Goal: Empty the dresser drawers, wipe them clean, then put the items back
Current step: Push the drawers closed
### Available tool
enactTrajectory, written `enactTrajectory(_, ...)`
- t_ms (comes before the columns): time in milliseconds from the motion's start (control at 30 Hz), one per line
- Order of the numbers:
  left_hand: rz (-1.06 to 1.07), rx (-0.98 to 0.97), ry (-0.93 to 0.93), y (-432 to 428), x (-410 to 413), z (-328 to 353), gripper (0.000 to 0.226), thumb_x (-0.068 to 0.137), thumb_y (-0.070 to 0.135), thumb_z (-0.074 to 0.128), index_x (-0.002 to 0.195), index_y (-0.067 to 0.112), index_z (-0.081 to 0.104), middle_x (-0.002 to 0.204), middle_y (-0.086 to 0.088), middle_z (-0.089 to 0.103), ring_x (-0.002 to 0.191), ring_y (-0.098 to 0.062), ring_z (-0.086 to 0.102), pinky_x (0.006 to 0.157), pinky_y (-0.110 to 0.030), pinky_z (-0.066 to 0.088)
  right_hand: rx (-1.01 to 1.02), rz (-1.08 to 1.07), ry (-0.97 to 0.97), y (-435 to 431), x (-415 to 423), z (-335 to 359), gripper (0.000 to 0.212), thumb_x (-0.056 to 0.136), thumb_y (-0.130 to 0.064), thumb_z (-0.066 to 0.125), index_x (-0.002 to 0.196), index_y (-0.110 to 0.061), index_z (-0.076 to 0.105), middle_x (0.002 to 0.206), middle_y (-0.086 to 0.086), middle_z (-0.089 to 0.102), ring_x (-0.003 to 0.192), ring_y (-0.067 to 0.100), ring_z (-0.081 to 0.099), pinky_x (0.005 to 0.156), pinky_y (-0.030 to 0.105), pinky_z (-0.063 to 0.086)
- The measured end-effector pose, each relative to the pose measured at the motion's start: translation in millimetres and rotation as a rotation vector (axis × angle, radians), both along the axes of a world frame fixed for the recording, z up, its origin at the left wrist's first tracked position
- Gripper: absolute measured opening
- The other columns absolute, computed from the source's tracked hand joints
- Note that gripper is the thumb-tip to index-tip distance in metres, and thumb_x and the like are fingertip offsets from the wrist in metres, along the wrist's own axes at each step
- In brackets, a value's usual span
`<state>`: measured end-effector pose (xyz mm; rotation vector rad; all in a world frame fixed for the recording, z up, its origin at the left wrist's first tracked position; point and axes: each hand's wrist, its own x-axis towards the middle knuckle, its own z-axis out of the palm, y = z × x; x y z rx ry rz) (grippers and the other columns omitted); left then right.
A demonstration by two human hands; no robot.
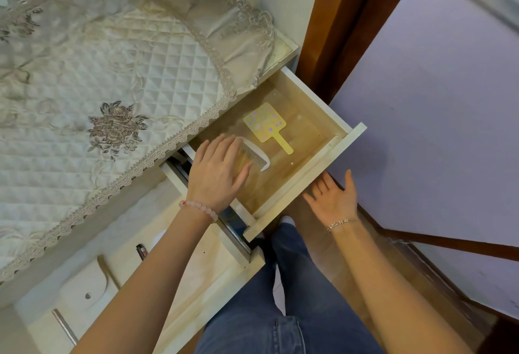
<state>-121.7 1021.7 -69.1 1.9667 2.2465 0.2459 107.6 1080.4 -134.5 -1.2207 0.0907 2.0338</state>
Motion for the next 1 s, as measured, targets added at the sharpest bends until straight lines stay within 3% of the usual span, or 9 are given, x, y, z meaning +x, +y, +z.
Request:
enactTrajectory(400, 0.17, -0.037, 0.032, 63.1, -82.0, -15.0, 0.054, 0.095, 0.042, 0.042, 0.137, 0.009, 0.041, 0.145, -0.011, 0.039, 0.134, -0.028, 0.034, 0.111, -0.044, 0.023, 0.006, 0.05, 0.143, 44.3, -67.9, -18.2, 0.067, 0.091, -0.058, 0.035, 0.143, -0.016, 0.031, 0.149, 0.001, 0.034, 0.138, 0.019, 0.03, 0.111, 0.051, 0.024)
enactTrajectory(667, 0.135, -0.129, 0.01, 61.9, -98.1, -32.7, 0.066, 0.09, 0.049, 0.028, 0.145, 0.012, 0.028, 0.153, -0.008, 0.024, 0.141, -0.025, 0.02, 0.115, -0.042, 0.012, 0.0, 0.083, 0.162, 66.8, -102.2, -27.6, 0.064, 0.093, -0.054, 0.032, 0.145, -0.016, 0.028, 0.152, 0.004, 0.029, 0.141, 0.021, 0.023, 0.113, 0.049, 0.021)
enactTrajectory(1000, 0.162, -0.077, -0.091, 63.1, -99.9, -34.5, 0.064, 0.092, 0.051, 0.028, 0.144, 0.014, 0.032, 0.153, -0.004, 0.025, 0.142, -0.021, 0.019, 0.116, -0.038, 0.011, 0.009, 0.115, 0.201, 105.4, -165.6, -26.2, 0.068, 0.093, -0.059, 0.026, 0.145, -0.015, 0.029, 0.151, 0.006, 0.03, 0.141, 0.023, 0.025, 0.114, 0.047, 0.02)
